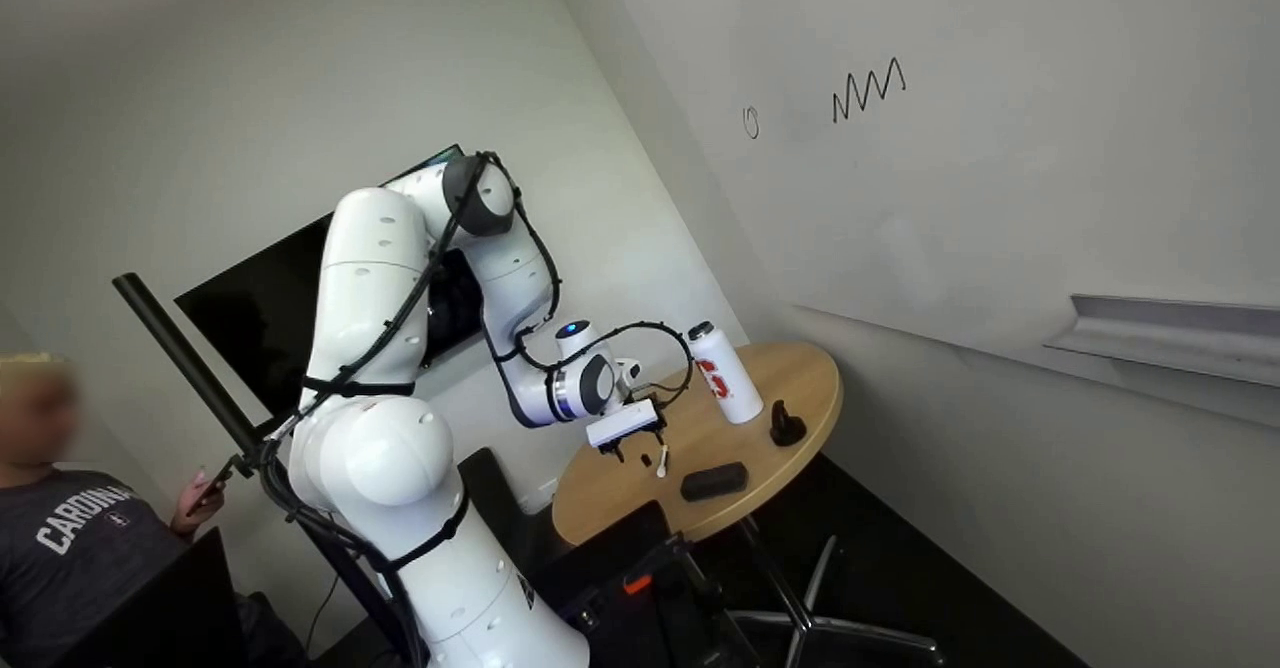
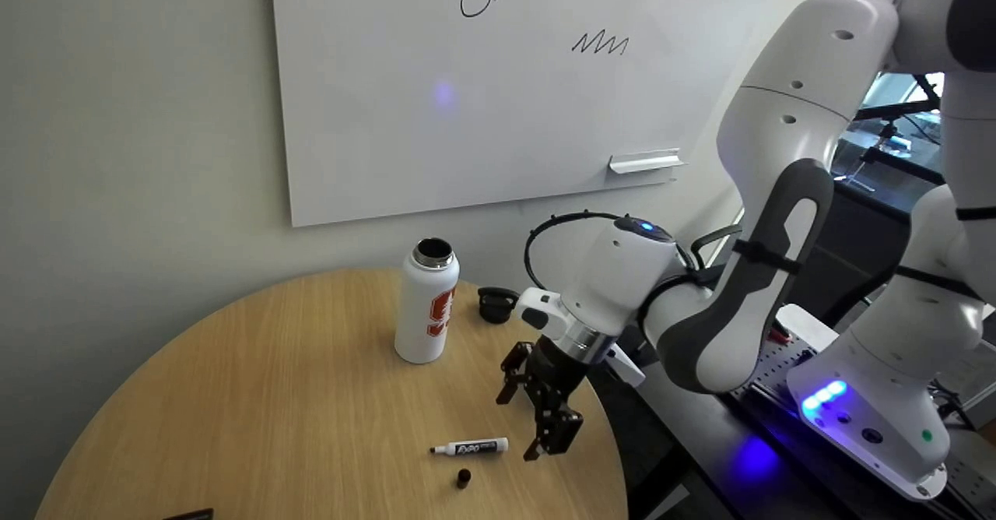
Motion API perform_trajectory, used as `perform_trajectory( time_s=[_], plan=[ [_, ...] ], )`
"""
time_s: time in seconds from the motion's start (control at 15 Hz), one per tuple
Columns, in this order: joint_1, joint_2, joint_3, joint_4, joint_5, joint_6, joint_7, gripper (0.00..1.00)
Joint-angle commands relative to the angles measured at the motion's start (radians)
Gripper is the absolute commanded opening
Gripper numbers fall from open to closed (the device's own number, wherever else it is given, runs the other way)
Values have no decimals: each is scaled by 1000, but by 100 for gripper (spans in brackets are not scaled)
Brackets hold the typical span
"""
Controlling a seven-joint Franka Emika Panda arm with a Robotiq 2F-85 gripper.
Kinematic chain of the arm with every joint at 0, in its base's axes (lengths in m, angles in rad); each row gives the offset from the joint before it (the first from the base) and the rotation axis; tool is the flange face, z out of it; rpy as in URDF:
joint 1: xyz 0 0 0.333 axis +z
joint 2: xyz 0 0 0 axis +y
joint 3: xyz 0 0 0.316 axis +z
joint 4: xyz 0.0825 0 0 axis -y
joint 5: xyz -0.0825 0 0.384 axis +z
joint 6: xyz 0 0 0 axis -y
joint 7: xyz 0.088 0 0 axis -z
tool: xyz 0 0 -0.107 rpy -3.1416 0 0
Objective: Use the marker to write on the board
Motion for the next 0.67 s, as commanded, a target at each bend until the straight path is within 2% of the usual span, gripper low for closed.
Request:
perform_trajectory(
  time_s=[0.0,0.6],
  plan=[
    [7,53,-31,51,-80,19,85,100],
    [81,110,-107,116,-109,8,145,100]
  ],
)
